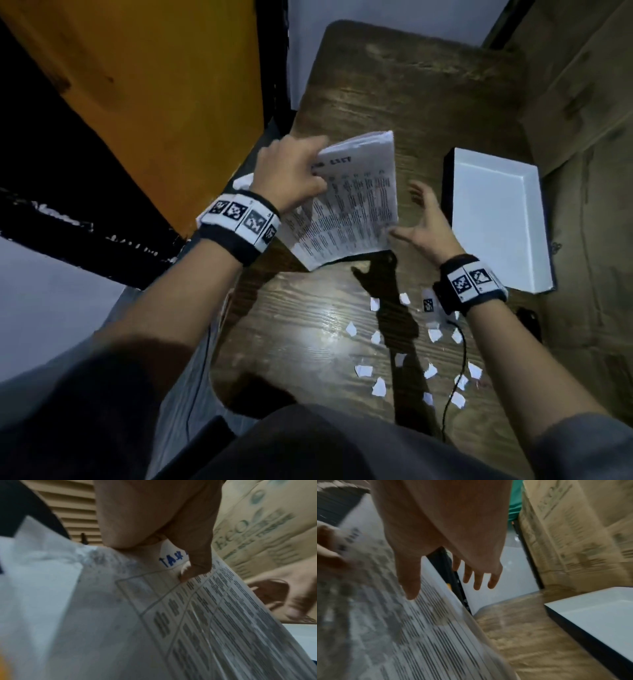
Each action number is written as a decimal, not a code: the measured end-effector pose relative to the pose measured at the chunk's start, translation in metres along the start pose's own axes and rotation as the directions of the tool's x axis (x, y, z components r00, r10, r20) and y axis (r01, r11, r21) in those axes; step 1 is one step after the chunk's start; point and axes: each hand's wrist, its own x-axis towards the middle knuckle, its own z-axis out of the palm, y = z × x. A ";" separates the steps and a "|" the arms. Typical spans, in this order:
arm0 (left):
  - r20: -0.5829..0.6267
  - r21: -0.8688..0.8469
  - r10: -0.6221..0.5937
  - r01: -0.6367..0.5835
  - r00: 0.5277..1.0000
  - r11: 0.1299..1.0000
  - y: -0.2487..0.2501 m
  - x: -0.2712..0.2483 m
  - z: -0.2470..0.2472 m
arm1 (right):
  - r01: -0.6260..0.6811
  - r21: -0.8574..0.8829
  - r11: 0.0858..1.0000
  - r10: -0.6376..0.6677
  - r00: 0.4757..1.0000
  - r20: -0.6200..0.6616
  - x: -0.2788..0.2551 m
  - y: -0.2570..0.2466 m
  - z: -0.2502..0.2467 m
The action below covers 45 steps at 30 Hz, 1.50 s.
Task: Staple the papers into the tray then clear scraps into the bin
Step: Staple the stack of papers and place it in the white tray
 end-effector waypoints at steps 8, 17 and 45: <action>0.092 0.129 0.138 -0.149 0.986 0.980 0.033 -0.005 -0.023 | 0.097 0.362 0.927 -0.074 0.994 -0.076 -0.009 -0.055 0.013; 0.152 -0.738 -0.176 0.230 0.973 0.634 -0.042 -0.072 0.012 | 0.128 0.505 0.854 -0.041 0.983 -0.179 -0.030 -0.058 0.008; -0.031 -0.859 -0.407 0.184 0.913 0.477 -0.008 -0.078 0.068 | 0.056 0.422 0.905 0.039 0.976 -0.214 -0.051 -0.038 0.032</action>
